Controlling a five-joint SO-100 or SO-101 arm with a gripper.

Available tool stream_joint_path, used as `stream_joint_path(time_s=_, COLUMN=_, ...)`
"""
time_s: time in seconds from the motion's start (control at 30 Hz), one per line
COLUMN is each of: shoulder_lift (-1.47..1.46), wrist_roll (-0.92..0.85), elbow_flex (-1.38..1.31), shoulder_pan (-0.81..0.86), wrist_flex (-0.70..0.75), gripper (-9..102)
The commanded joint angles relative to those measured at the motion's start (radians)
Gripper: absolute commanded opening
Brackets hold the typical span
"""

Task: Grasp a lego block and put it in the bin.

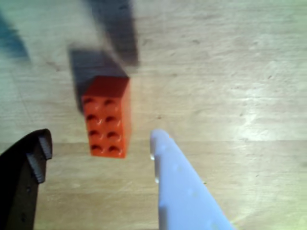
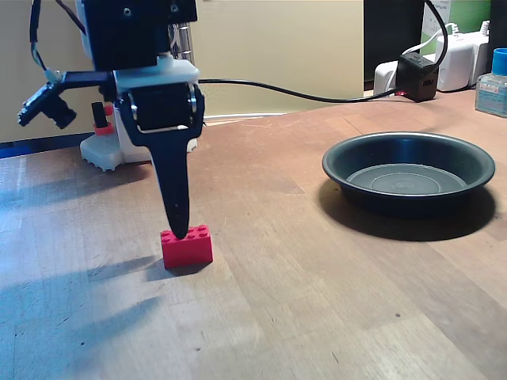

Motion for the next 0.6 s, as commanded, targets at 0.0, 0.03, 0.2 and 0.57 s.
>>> stream_joint_path(time_s=0.0, shoulder_lift=0.003, wrist_roll=-0.005, elbow_flex=-0.002, shoulder_pan=0.003, wrist_flex=-0.006, gripper=20)
stream_joint_path(time_s=0.03, shoulder_lift=0.003, wrist_roll=-0.005, elbow_flex=-0.002, shoulder_pan=0.003, wrist_flex=-0.006, gripper=20)
stream_joint_path(time_s=0.2, shoulder_lift=0.003, wrist_roll=-0.005, elbow_flex=-0.011, shoulder_pan=-0.005, wrist_flex=-0.006, gripper=20)
stream_joint_path(time_s=0.57, shoulder_lift=-0.144, wrist_roll=0.006, elbow_flex=-0.109, shoulder_pan=-0.011, wrist_flex=-0.029, gripper=20)
